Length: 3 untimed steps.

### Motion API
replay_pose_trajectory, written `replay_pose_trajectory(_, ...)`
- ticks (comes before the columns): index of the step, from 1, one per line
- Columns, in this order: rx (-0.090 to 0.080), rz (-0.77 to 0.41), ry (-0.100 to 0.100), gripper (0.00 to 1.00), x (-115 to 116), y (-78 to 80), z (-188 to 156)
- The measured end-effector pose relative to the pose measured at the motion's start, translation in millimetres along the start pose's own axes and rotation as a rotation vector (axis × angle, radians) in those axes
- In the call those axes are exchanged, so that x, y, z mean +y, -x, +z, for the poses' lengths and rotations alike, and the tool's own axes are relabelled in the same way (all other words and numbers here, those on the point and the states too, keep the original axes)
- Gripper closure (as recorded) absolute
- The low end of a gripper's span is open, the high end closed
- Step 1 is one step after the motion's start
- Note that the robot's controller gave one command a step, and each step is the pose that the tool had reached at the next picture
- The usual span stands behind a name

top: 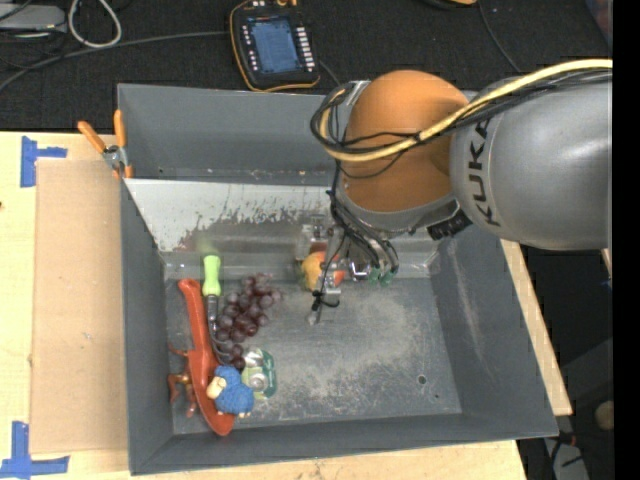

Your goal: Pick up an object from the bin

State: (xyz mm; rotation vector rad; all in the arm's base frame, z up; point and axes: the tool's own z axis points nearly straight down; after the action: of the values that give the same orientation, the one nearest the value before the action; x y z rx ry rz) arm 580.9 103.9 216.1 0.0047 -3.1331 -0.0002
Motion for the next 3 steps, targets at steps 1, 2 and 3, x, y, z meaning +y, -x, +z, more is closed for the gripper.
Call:
replay_pose_trajectory(1, -0.007, 0.004, 0.0, 0.0, -1, 1.6, -4)
replay_pose_trajectory(2, -0.007, -0.302, 0.0, 0.0, 37, 5.4, 97)
replay_pose_trajectory(3, -0.013, -0.372, -0.001, 0.0, 66, 4.0, 56)
